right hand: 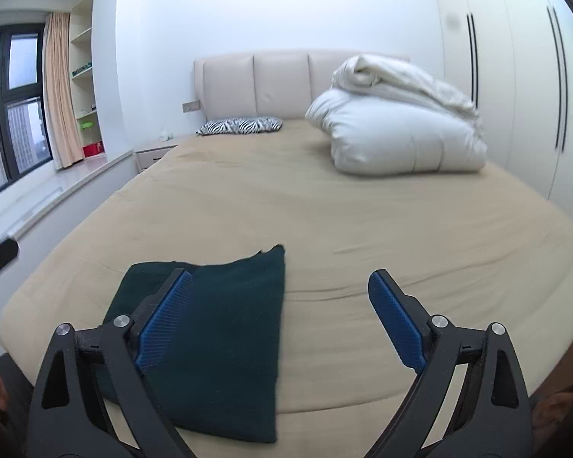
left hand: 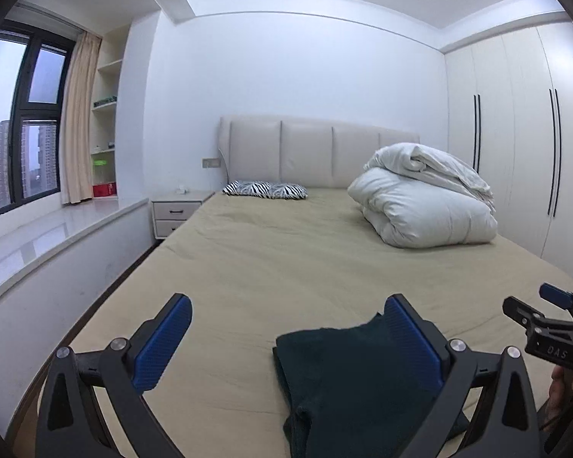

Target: Fold small clothes

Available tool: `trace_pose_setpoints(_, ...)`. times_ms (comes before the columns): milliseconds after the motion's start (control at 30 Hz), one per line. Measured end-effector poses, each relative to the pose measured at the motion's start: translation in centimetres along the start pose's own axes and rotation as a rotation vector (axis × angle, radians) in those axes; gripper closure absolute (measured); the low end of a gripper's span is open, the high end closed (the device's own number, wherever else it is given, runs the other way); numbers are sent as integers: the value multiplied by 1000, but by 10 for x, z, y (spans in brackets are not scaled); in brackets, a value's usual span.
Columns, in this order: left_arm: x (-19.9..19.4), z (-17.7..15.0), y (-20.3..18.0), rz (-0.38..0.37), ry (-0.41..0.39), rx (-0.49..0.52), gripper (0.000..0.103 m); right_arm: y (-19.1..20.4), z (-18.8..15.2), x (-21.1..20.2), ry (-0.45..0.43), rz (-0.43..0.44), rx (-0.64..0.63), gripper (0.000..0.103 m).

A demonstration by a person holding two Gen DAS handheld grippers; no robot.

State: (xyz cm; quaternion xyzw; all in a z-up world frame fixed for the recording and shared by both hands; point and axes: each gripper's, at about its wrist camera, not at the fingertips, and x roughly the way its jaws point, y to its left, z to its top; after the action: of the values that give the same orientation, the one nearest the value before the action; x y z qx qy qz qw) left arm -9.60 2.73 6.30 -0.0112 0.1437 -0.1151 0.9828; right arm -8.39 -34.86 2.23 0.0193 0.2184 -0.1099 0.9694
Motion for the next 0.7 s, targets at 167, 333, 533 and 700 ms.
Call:
trace_pose_setpoints(167, 10, 18, -1, 104, 83, 75, 0, -1, 18, -44, -82, -25, -2, 0)
trace_pose_setpoints(333, 36, -3, 7, 120, 287, -4, 0, -6, 29, -61, -59, -33, 75, 0)
trace_pose_setpoints(533, 68, -53, -2, 93, 508, -47, 0, -6, 15, -27, 191, 6, 93, 0)
trace_pose_setpoints(700, 74, -68, -6, 91, 573, -51, 0, -2, -11, 3, 318, 27, 115, 0)
